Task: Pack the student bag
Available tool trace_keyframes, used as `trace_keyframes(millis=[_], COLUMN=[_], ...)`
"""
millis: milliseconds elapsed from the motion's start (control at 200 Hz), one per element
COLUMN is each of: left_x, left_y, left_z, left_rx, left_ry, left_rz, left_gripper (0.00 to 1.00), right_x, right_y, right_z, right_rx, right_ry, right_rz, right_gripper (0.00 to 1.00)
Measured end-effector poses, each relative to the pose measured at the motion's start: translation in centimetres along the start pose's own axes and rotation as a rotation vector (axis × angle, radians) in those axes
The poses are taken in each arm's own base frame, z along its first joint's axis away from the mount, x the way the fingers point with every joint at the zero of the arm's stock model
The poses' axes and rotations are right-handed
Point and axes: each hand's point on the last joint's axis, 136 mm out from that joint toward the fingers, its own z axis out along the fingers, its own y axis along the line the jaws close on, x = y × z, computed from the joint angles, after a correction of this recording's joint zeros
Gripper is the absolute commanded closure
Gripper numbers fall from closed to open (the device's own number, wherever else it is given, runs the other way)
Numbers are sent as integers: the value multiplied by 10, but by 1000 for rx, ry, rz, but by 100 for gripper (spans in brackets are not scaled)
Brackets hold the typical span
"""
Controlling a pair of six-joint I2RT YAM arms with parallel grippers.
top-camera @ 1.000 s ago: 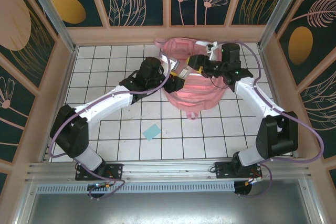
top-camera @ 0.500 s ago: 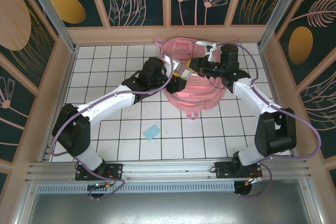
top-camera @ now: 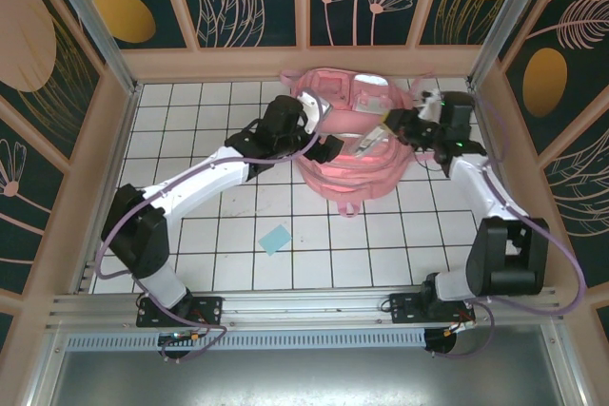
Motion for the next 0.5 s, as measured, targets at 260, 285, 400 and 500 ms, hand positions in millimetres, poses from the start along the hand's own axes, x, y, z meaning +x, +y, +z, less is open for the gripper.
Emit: trace_keyframes(millis=[260, 285, 400, 500], left_x=[69, 73, 76, 64], left_y=[10, 10, 11, 12], left_z=[54, 57, 70, 78], left_rx=[-24, -24, -28, -35], left_ry=[231, 246, 276, 264], left_rz=[99, 106, 150, 183], left_gripper=[4, 4, 4, 4], right_x=[-26, -26, -24, -20], right_y=[-50, -54, -63, -65], right_z=[-64, -67, -71, -70], right_rx=[96, 102, 111, 104], right_ry=[-198, -206, -210, -196], right_rz=[83, 91, 115, 122], right_gripper=[86, 86, 87, 87])
